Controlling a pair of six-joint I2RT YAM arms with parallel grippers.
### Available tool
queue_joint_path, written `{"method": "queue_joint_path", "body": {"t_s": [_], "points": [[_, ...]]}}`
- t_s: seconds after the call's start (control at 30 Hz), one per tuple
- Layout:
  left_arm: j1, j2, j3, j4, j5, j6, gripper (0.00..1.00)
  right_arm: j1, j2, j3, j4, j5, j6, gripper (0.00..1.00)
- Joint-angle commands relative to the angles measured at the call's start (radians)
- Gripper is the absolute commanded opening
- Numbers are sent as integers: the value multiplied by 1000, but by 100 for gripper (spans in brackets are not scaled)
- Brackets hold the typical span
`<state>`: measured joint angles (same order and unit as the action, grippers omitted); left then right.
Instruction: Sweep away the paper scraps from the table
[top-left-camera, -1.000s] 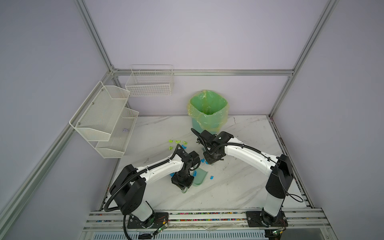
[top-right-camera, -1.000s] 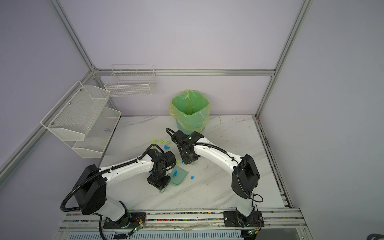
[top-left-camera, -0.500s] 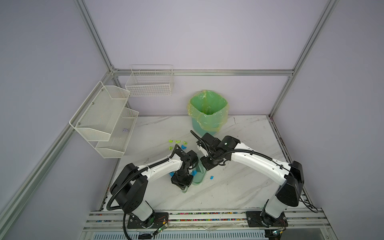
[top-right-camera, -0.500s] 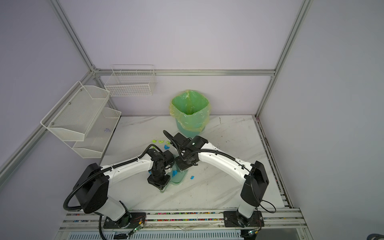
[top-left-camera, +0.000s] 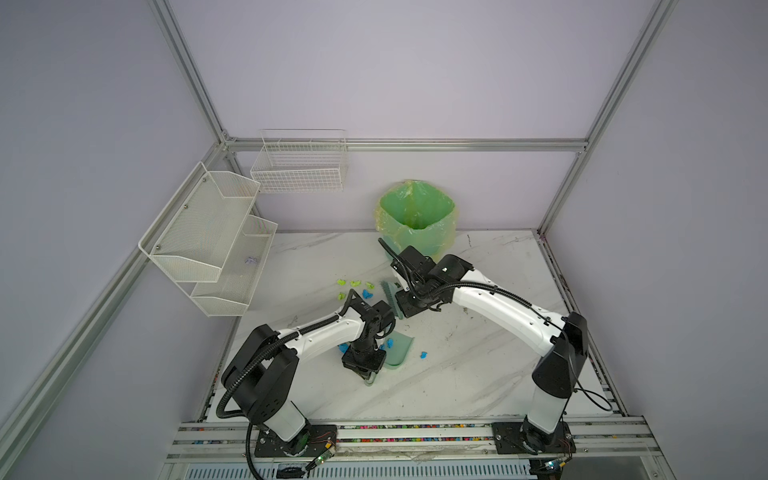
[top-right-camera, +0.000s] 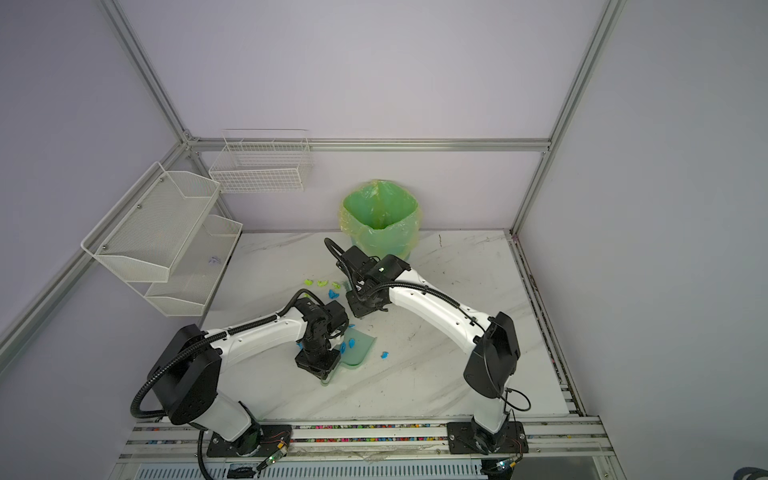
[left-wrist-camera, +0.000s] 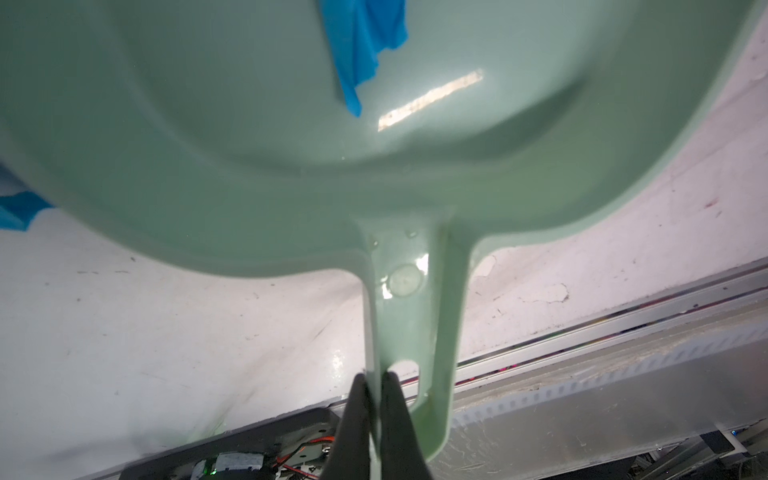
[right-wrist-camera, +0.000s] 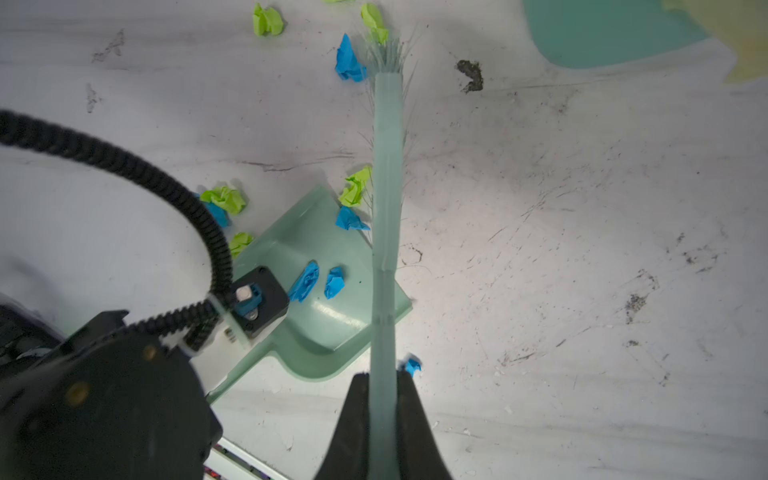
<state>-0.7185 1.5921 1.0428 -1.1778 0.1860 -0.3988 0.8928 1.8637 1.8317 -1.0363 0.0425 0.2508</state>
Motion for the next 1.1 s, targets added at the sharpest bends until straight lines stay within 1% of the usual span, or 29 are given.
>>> {"method": "queue_joint_path", "body": {"t_s": [0.0, 0.17, 0.33, 0.47, 0.53, 0.67, 0.83, 0.93, 1.07], "points": [[13, -5, -35, 1, 20, 15, 0, 1, 63, 99, -13, 66, -55, 0], [20, -3, -35, 0, 19, 16, 0, 1, 157, 186, -13, 77, -98, 0], [27, -7, -35, 2, 18, 18, 0, 1, 176, 160, -19, 73, -108, 0], [31, -7, -37, 6, 21, 20, 0, 0, 136, 80, 1, 63, -120, 0], [31, -3, -37, 7, 24, 23, 0, 1, 107, 41, 25, 16, -130, 0], [31, -1, -37, 8, 23, 24, 0, 2, 27, -60, 130, -104, -130, 0], [31, -7, -37, 7, 23, 25, 0, 10, -52, -155, 163, -183, -117, 0], [31, -9, -38, 7, 23, 25, 0, 12, -117, -240, 176, -216, -97, 0], [32, -11, -39, 7, 24, 27, 0, 11, -199, -321, 158, -259, -100, 0]]}}
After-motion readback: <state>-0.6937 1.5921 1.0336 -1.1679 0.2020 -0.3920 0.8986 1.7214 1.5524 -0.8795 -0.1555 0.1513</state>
